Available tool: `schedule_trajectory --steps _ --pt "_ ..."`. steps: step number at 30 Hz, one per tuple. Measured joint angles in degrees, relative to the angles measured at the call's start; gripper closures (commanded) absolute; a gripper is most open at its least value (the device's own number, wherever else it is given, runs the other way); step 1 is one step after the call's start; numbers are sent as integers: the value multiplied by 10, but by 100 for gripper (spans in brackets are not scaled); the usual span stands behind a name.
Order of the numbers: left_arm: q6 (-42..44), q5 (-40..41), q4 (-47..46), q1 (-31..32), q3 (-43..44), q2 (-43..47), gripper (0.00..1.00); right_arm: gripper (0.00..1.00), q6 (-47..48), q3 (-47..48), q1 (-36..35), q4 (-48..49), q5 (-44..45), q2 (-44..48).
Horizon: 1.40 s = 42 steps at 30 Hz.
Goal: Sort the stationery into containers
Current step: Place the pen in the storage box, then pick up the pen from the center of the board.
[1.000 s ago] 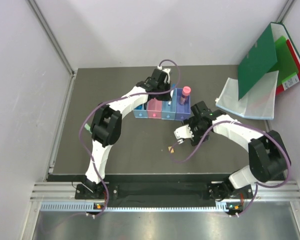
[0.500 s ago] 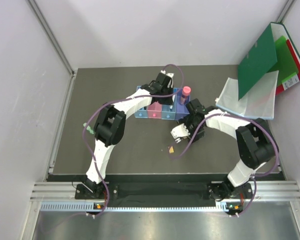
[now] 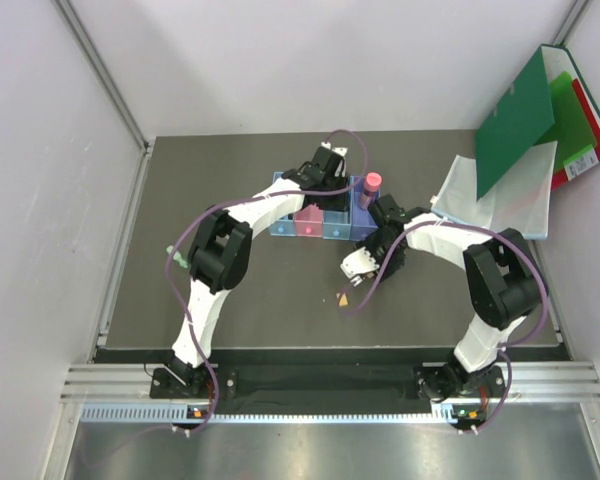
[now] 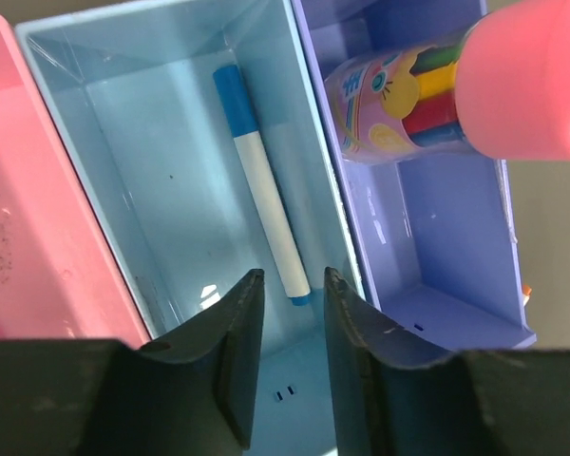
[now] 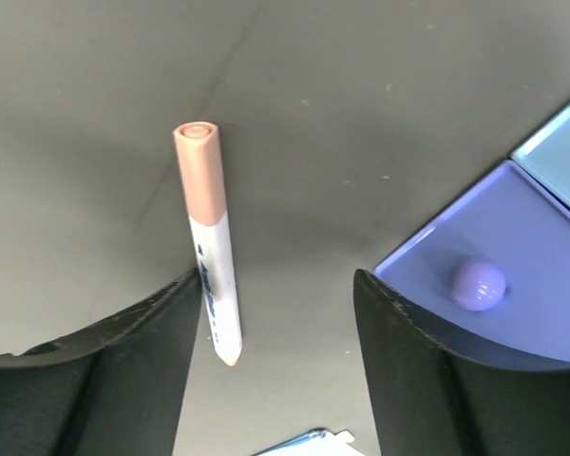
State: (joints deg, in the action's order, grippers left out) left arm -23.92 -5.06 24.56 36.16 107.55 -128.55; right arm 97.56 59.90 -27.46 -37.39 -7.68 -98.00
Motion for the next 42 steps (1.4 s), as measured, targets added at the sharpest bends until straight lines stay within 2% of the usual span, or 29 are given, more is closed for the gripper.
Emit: schedule_trajectory --steps 6,7,11,23,27,28,29,34,38,42 --pt "0 -1 5 -1 -6 4 62 49 20 2 0 -25 1 -2" --pt "0 -1 7 -3 -7 7 62 55 23 2 0 -31 1 -2" --pt "0 -7 15 -11 -9 31 62 67 29 2 -2 -53 3 -3" --pt "30 -22 28 -105 -15 170 61 72 15 1 -9 -71 16 -5" --pt "57 -23 38 -140 -30 218 61 88 9 2 -13 -77 23 -8" --pt "62 -24 40 -146 -32 225 61 98 8 2 -14 -79 24 -9" --pt "68 -26 41 -153 -35 234 61 100 4 3 -16 -78 27 -9" --pt "102 -31 46 -184 -57 281 62 100 -23 10 -23 -78 37 -14" --pt "126 -30 56 -207 -87 328 71 100 -63 15 -29 -76 32 -14" --pt "155 -9 62 -224 -141 386 74 100 -141 42 -39 -84 17 -12"
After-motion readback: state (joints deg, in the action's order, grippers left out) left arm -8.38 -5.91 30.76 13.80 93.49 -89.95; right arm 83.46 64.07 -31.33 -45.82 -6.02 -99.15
